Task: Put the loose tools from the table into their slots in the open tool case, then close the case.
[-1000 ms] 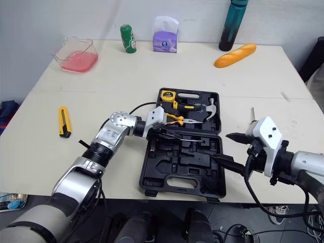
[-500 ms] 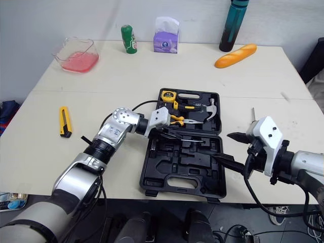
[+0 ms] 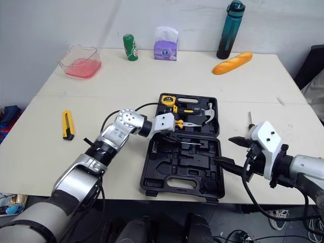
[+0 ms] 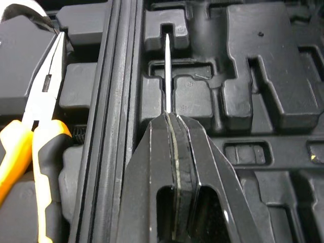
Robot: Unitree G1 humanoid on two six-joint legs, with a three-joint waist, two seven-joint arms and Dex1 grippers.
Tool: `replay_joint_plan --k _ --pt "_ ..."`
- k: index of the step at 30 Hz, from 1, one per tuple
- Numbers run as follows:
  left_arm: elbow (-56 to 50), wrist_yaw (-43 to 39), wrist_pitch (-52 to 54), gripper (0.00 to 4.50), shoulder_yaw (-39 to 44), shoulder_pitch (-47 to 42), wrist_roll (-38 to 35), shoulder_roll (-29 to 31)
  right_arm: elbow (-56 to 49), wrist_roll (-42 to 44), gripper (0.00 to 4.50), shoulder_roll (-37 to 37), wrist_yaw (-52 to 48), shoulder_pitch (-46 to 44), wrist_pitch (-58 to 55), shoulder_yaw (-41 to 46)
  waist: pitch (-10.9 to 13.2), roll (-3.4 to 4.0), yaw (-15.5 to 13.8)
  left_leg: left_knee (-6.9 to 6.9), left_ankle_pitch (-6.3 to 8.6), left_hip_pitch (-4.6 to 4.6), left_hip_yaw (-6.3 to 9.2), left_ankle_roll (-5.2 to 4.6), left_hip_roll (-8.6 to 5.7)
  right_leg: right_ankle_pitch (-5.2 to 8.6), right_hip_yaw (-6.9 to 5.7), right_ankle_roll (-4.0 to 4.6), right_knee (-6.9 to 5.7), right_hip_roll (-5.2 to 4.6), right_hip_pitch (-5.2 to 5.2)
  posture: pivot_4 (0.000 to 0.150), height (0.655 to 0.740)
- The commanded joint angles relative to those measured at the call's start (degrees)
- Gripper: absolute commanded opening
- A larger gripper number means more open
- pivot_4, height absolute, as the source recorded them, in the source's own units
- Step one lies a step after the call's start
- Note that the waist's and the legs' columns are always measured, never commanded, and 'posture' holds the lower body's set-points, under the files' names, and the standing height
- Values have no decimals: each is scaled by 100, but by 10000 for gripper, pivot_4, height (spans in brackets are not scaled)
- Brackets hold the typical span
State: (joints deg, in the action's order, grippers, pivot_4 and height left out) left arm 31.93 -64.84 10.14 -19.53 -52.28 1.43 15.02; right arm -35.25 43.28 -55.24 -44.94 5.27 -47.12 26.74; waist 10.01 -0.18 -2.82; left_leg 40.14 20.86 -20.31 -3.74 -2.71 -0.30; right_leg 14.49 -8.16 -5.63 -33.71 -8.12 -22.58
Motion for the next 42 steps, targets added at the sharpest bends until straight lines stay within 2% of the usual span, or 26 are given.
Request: replay_joint_plan --k 1,4,6,8,11,13,18,20,25,32,36,42 --pt "-628 358 958 13653 1036 189 -776 271 223 -71 45000 39 -156 213 197 729 12 3 44 -1 -6 -7 -2 7 1 0 -1 0 -12 2 -8 1500 7348" --pt "-1629 347 2025 29101 1752 714 -1440 850 550 -147 45000 15 -508 633 309 1302 21 2 105 -1 -14 -25 -2 10 2 0 -11 0 -13 13 -19 1500 7348" --pt "-2690 226 2516 38354 2330 1602 -1879 1483 949 -395 45000 -49 -820 1061 465 1727 18 12 157 -5 -14 -24 -2 12 4 0 -11 0 -11 45 -19 1500 7348" --pt "-3468 245 2708 44482 2869 2427 -2151 1996 1343 -599 45000 -104 -1114 1400 627 2083 18 18 187 -20 -10 -3 -14 16 4 1 7 0 -4 43 -8 1500 7348" --pt "-3761 363 2965 44482 4262 3725 -2494 2663 2207 -999 45000 -239 -1513 1813 975 2590 27 22 164 -20 -7 4 -16 17 6 2 29 -1 4 35 -5 1500 7348" --pt "-3687 387 3070 44482 4925 4257 -2687 2944 2673 -1167 45000 -326 -1605 1853 1127 2749 35 19 149 -15 5 8 -16 23 10 4 34 2 17 27 -6 1500 7348" --pt "-2763 716 2891 44482 6552 5371 -2572 3531 3836 -1561 45000 -598 -1662 1693 1531 2875 48 46 130 -19 36 9 -8 56 9 13 31 17 15 5 -20 1500 7348" --pt "-2324 894 2656 44482 6783 5634 -2442 3687 4193 -1678 45000 -686 -1687 1587 1716 2807 51 52 143 -36 39 7 -19 59 9 20 28 26 9 2 -38 1500 7348" --pt "-1530 1333 2029 44482 6802 5809 -2134 3930 4797 -1883 45000 -826 -1619 1091 2038 2498 61 71 143 -46 37 2 -49 59 8 23 39 28 -13 -7 -72 1500 7348" --pt "-1630 1411 1938 44482 6488 5660 -2273 3833 4627 -1892 45000 -655 -1504 739 2102 2294 66 80 150 -61 34 -1 -72 66 8 23 60 28 -23 -14 -98 1500 7348" --pt "-2061 1405 2139 44482 6144 5455 -2512 3677 3982 -1737 45000 -396 -1281 706 1822 2217 66 79 147 -81 31 1 -78 71 7 23 59 29 -17 -12 -102 1500 7348" --pt "-3312 961 2556 44482 5389 4912 -3243 3724 2235 -1178 45000 128 -333 337 651 2039 67 81 151 -81 29 2 -86 73 7 22 69 27 -21 -12 -104 1500 7348"
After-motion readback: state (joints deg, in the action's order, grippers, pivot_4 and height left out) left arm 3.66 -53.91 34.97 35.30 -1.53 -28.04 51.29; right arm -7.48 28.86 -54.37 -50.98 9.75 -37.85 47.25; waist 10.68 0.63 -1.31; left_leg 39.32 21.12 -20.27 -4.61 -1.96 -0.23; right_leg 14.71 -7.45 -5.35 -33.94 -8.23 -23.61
